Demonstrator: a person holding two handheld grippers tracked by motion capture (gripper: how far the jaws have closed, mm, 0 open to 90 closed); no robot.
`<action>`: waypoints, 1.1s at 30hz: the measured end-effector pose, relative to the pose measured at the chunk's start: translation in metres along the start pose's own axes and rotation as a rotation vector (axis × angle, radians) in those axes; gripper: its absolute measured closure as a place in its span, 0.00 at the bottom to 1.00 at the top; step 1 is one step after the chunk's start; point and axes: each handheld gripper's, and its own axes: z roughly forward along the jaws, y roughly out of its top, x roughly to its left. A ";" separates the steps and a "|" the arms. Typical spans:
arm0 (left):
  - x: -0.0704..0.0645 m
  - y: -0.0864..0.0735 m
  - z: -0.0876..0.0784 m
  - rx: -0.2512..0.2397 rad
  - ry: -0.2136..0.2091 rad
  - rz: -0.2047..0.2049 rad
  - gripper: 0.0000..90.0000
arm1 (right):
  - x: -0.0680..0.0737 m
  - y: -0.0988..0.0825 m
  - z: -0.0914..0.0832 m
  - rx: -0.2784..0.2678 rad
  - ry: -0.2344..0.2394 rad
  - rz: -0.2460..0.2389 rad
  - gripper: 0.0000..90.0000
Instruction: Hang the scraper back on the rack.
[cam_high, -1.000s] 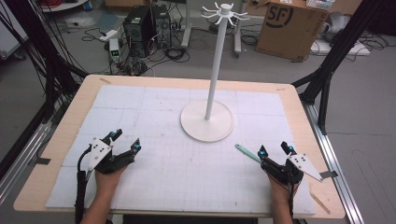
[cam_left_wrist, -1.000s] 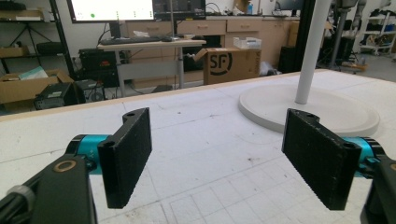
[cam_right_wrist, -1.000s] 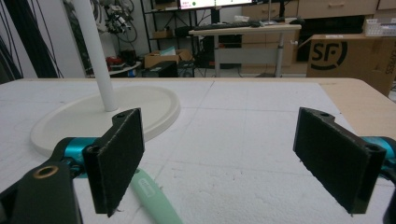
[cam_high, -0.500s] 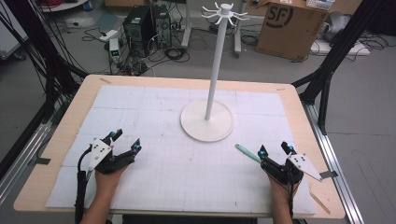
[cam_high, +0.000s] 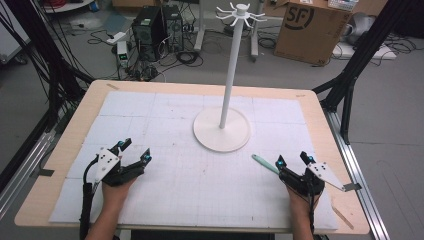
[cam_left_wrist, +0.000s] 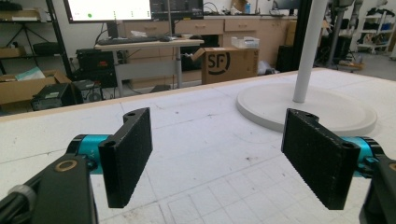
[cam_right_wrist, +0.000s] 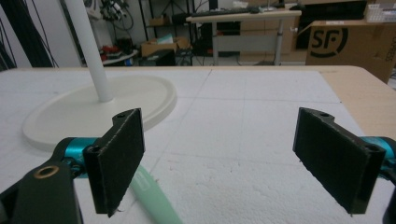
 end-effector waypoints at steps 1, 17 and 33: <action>0.000 0.000 0.000 0.001 0.001 0.005 0.28 | 0.000 0.000 0.001 0.014 0.006 0.001 0.18; 0.001 0.000 0.001 0.005 0.001 -0.011 0.28 | -0.011 0.011 0.003 0.208 0.117 0.001 0.21; 0.001 0.000 0.001 0.005 -0.001 -0.011 0.28 | 0.004 0.010 0.009 0.385 0.276 -0.206 0.24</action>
